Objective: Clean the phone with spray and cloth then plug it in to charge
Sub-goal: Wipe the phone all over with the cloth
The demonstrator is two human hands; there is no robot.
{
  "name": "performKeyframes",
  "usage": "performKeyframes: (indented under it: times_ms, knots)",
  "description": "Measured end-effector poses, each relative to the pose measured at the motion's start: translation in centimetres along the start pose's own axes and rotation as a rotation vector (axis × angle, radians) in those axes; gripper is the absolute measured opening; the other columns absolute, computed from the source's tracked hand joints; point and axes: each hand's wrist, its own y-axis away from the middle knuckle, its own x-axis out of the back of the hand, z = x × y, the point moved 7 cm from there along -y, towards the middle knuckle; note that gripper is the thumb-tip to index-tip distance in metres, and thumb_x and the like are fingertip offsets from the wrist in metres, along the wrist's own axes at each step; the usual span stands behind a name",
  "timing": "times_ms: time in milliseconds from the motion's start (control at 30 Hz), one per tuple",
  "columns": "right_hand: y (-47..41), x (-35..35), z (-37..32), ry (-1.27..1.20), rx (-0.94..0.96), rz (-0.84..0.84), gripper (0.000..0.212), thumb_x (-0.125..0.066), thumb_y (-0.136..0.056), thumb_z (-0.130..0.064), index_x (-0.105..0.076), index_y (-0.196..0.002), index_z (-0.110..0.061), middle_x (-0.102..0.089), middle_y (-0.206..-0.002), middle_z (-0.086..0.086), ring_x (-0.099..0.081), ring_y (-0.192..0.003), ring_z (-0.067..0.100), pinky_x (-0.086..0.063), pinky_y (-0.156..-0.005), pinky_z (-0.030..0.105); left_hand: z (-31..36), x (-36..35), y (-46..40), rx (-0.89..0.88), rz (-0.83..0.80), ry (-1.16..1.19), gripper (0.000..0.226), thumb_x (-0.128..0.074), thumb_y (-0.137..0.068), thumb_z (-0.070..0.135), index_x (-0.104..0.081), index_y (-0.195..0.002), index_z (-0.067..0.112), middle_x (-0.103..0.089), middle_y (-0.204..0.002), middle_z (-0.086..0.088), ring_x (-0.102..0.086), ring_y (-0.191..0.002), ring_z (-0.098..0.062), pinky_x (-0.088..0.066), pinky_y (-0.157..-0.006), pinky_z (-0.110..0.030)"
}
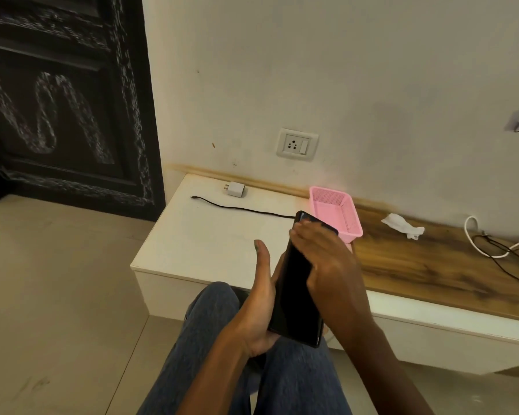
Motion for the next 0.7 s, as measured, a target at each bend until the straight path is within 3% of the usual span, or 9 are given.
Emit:
performKeyframes:
  times_ms: [100,233,300,367,467,600,700]
  knots:
    - [0.3,-0.1,0.3,-0.034,0.052,-0.037,0.040,-0.068,-0.069,0.005,-0.066,-0.109,0.001,-0.067,-0.112,0.015,-0.063,-0.107,0.029,-0.039,-0.095,0.039,0.2,0.2,0.1,0.009,0.014,-0.020,0.092,-0.027,-0.053,0.086,-0.051,-0.129,0.041,-0.065,-0.125,-0.002,-0.061,-0.115,-0.024,-0.046,-0.100,-0.045]
    - [-1.0,0.8,2.4,-0.033,-0.009,0.023,0.035,-0.067,-0.071,0.002,-0.067,-0.105,0.003,-0.068,-0.108,0.018,-0.064,-0.104,0.033,-0.039,-0.094,0.043,0.1,-0.8,0.3,0.030,-0.078,-0.048,0.082,-0.019,-0.055,0.084,-0.050,-0.121,0.046,-0.071,-0.113,0.002,-0.064,-0.109,-0.031,-0.045,-0.097,-0.057]
    - [-0.7,0.5,1.8,-0.030,-0.018,-0.001,0.038,-0.070,-0.070,0.007,-0.066,-0.107,0.002,-0.067,-0.111,0.018,-0.062,-0.107,0.032,-0.040,-0.096,0.043,0.0,-0.6,0.3,0.046,-0.072,-0.014,0.089,-0.021,-0.055,0.085,-0.048,-0.129,0.042,-0.069,-0.119,-0.002,-0.064,-0.109,-0.029,-0.047,-0.096,-0.056]
    - [0.4,0.2,0.3,-0.025,0.036,-0.013,0.031,-0.059,-0.078,-0.003,-0.066,-0.108,0.000,-0.067,-0.112,0.015,-0.062,-0.108,0.029,-0.044,-0.094,0.041,0.2,0.0,0.2,0.050,-0.029,0.030,0.097,-0.025,-0.054,0.086,-0.048,-0.134,0.036,-0.065,-0.125,-0.006,-0.062,-0.114,-0.027,-0.047,-0.098,-0.049]
    - [1.4,0.1,-1.2,-0.050,0.132,-0.060,0.040,-0.043,-0.083,-0.021,-0.067,-0.107,0.000,-0.068,-0.110,0.014,-0.063,-0.106,0.028,-0.043,-0.094,0.037,0.4,0.9,0.3,0.049,0.025,0.050,0.100,-0.027,-0.051,0.088,-0.052,-0.131,0.034,-0.065,-0.124,-0.007,-0.061,-0.115,-0.026,-0.048,-0.098,-0.044]
    - [0.3,0.7,0.4,-0.103,0.077,-0.033,0.039,-0.038,-0.083,-0.013,-0.069,-0.103,0.000,-0.069,-0.107,0.013,-0.064,-0.104,0.027,-0.037,-0.098,0.024,0.2,0.6,0.2,0.059,0.003,0.108,0.100,-0.028,-0.053,0.089,-0.050,-0.134,0.033,-0.064,-0.126,-0.013,-0.061,-0.114,-0.032,-0.047,-0.096,-0.055]
    - [0.5,0.4,-0.1,-0.089,0.069,-0.035,0.037,-0.040,-0.085,-0.015,-0.069,-0.103,0.000,-0.069,-0.108,0.014,-0.063,-0.105,0.027,-0.042,-0.098,0.030,0.3,0.7,0.2,0.051,0.009,0.112,0.102,-0.029,-0.051,0.089,-0.053,-0.133,0.032,-0.064,-0.125,-0.012,-0.060,-0.116,-0.030,-0.043,-0.102,-0.051]
